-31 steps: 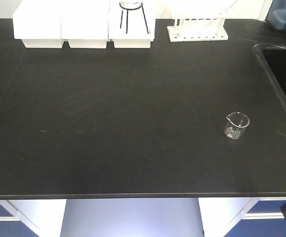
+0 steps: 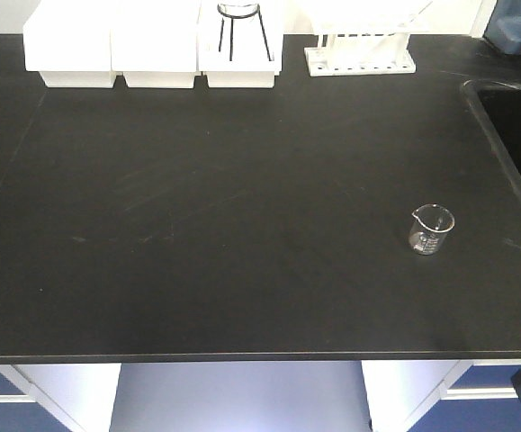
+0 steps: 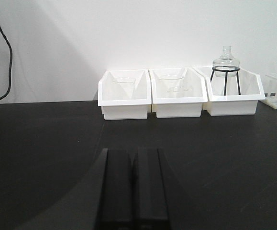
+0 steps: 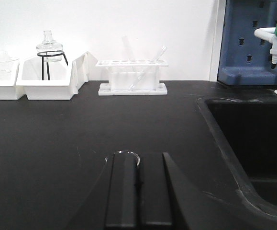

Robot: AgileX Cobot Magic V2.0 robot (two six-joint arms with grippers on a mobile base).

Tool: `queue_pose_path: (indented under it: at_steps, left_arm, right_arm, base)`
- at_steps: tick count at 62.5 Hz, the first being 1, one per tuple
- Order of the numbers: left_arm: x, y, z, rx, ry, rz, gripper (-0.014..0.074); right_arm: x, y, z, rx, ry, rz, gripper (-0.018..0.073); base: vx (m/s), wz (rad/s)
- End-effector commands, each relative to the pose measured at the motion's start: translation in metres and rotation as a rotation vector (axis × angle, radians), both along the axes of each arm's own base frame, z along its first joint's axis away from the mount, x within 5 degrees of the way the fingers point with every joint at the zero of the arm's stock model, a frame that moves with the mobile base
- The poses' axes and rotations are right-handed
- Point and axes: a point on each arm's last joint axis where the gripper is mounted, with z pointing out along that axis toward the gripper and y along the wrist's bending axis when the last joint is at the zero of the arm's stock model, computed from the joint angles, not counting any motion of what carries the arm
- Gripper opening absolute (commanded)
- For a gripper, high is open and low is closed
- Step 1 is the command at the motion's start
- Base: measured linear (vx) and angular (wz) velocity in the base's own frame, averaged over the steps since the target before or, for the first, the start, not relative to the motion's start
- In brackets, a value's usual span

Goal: Grab beaker and place in storage area
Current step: 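Move the right gripper toward the small clear glass beaker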

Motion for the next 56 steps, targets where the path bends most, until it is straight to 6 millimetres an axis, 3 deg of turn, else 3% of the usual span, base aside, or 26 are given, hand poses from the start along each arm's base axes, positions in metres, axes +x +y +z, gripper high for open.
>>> queue_pose_path:
  at_steps: [1, 33, 45, 56]
  left_arm:
    - [-0.003, -0.001, 0.016, -0.01, -0.12, -0.014, -0.0006]
    - [-0.003, -0.001, 0.016, -0.01, -0.12, -0.014, -0.0006]
    - [-0.003, -0.001, 0.016, -0.01, -0.12, -0.014, -0.0006]
    - [-0.003, -0.001, 0.016, -0.01, -0.12, -0.014, -0.0006]
  right_arm:
    - [-0.001, -0.003, 0.006, -0.011, -0.091, -0.03, -0.0006]
    - [-0.002, -0.004, 0.01, -0.009, -0.138, -0.048, -0.0006]
    - [-0.005, -0.008, 0.029, 0.058, -0.262, -0.083, -0.0006]
    - [-0.005, -0.001, 0.059, -0.049, -0.156, -0.017, -0.0002]
  base:
    - [0.0, 0.0]
    - [0.0, 0.0]
    - [0.0, 0.0]
    - [0.0, 0.0]
